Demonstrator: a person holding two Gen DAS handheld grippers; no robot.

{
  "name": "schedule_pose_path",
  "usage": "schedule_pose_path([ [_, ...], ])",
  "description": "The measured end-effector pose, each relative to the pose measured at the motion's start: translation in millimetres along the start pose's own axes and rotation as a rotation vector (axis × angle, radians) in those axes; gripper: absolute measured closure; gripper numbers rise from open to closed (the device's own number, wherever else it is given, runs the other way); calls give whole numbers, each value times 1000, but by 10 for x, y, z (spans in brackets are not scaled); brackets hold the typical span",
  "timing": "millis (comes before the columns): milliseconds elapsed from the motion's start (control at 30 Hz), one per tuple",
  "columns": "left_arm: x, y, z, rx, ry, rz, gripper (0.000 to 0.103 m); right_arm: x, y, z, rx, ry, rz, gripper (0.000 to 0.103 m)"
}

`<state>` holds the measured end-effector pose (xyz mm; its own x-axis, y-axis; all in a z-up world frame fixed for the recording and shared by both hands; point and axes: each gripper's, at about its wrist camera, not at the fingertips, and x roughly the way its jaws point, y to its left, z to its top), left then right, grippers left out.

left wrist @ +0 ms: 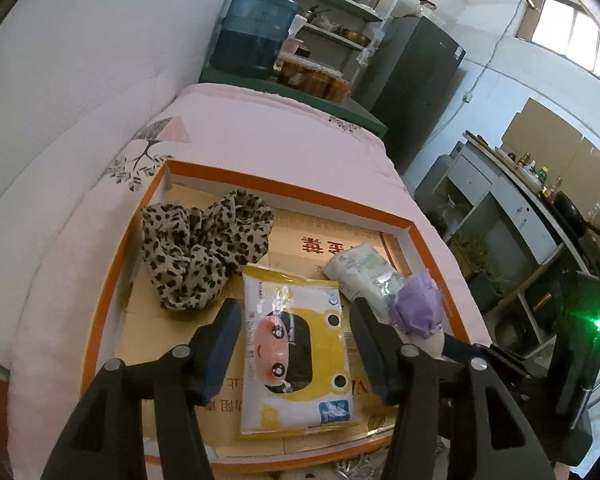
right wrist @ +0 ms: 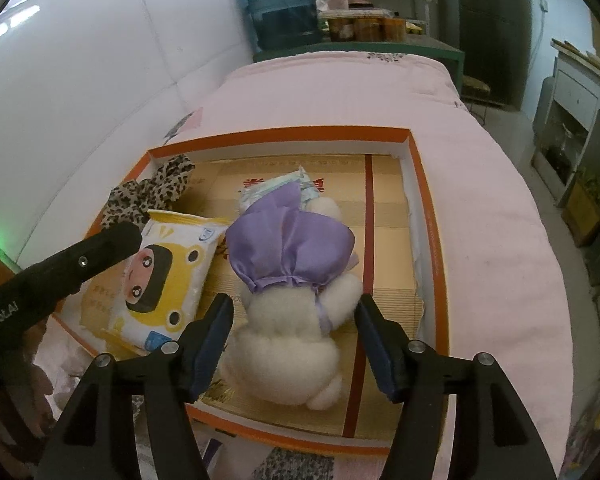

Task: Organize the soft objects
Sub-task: 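Withdraw both grippers from the box back toward the remaining pile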

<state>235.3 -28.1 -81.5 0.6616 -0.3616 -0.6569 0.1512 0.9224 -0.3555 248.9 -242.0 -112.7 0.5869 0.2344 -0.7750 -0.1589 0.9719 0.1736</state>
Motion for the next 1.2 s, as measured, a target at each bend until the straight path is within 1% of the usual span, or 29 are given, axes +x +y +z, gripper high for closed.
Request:
schedule_pose_path([
  [200, -110, -36, -5, 11, -11, 0, 47, -96, 12, -2, 5, -10, 7, 38],
  [400, -306, -51, -14, 13, -46, 6, 47, -254, 45, -10, 5, -32, 9, 38],
  [800, -595, -95, -79, 22, -80, -1, 47, -541, 141, -115, -4, -51, 6, 38],
  [1000, -817, -143, -146, 42, -112, 6, 47, -719, 234, -195, -13, -69, 8, 38],
  [1200, -1000, -185, -257, 61, -124, 16, 47, -878, 301, -299, -13, -79, 15, 38],
])
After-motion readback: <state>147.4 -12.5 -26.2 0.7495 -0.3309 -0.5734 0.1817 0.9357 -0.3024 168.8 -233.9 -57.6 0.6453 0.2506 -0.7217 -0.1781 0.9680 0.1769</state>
